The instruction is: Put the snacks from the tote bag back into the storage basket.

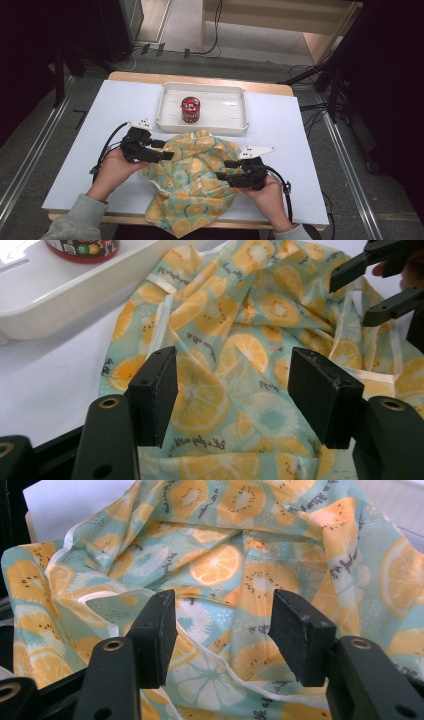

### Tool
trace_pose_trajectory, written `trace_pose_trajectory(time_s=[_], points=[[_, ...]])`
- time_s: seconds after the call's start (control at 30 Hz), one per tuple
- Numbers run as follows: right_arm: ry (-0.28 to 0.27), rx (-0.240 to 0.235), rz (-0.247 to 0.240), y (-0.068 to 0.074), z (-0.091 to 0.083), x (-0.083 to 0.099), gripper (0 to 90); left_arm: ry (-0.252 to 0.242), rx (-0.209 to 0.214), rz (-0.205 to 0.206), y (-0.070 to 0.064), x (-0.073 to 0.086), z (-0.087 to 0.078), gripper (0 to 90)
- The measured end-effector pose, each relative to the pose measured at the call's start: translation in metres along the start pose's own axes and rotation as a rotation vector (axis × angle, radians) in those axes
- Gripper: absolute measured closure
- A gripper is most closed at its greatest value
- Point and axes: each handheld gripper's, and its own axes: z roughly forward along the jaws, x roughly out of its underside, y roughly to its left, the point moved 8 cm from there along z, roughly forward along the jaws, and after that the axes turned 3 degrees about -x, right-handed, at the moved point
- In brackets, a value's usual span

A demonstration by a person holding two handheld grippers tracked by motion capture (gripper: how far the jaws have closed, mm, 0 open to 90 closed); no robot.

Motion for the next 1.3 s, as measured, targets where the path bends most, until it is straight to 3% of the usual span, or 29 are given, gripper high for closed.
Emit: trace_pose_trajectory(time_s=[0.47,1.3], points=[[-0.002,0.001,0.002,0.000,-0.002,0.001,44.7,-0.027,0.019,0.005,-0.004,0.019,-0.004,36.5],[0.010,0.001,0.002,0.001,-0.002,0.003,44.2,0.008,0.017,0.015,-0.002,0.027,0.008,36.3]])
